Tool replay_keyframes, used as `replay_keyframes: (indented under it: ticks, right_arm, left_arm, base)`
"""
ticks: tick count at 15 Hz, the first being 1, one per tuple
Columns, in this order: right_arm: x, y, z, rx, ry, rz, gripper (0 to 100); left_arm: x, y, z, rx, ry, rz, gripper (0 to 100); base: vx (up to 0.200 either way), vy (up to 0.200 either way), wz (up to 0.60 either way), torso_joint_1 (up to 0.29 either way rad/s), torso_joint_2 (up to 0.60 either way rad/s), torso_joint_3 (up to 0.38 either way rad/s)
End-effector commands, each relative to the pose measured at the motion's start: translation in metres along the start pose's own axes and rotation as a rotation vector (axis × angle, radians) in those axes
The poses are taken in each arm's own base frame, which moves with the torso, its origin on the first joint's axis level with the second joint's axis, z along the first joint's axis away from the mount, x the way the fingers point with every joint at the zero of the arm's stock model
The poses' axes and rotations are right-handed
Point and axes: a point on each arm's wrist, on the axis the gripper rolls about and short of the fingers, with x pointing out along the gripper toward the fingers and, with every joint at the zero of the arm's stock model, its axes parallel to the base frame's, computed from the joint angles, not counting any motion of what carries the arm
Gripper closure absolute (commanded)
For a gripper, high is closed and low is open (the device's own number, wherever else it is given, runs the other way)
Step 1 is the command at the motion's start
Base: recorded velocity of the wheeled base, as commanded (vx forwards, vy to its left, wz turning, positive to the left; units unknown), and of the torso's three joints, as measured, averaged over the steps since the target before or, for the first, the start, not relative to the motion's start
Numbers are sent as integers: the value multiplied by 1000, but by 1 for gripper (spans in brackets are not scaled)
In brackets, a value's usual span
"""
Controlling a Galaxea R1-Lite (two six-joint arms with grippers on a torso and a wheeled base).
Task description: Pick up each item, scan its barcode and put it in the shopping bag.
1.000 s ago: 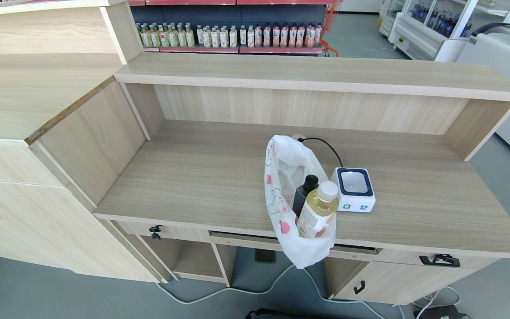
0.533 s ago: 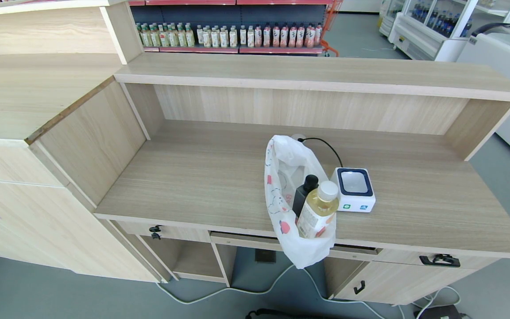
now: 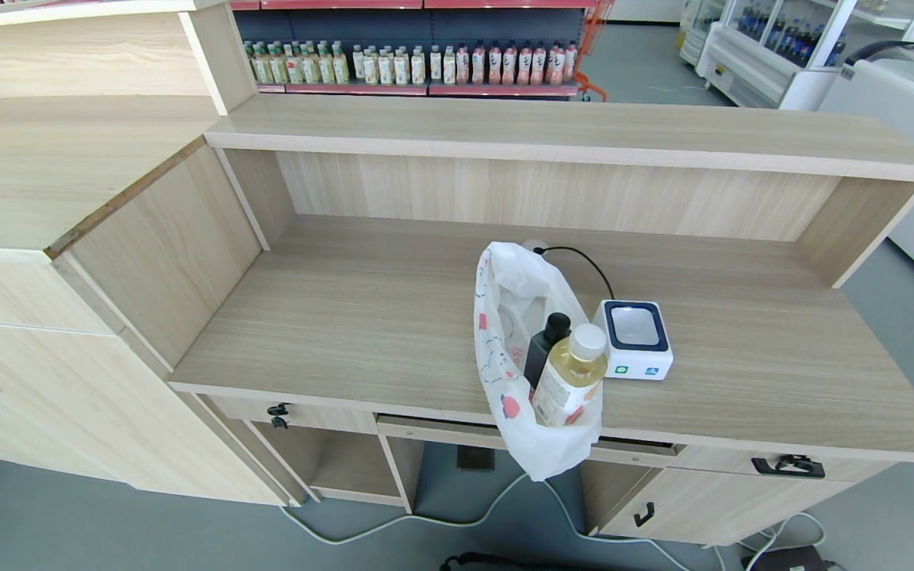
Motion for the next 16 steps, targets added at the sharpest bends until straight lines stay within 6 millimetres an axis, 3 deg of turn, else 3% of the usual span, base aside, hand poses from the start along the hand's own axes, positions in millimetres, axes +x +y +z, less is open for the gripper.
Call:
replay_keyframes:
  ticks: [1,11,16]
  right_arm:
    - [0,0,1,60,-12,1,0]
    - [0,0,2,78,-14,-1,0]
    - [0,0,2,-40,-20,8,0]
  left_arm:
    - [0,0,0,0,0,0,0]
    - [0,0,0,0,0,0,0]
    - [0,0,0,0,-2,0,0]
  base:
    - [0,0,0,0,0,0]
    - [0,0,0,0,0,0]
    - [0,0,0,0,0,0]
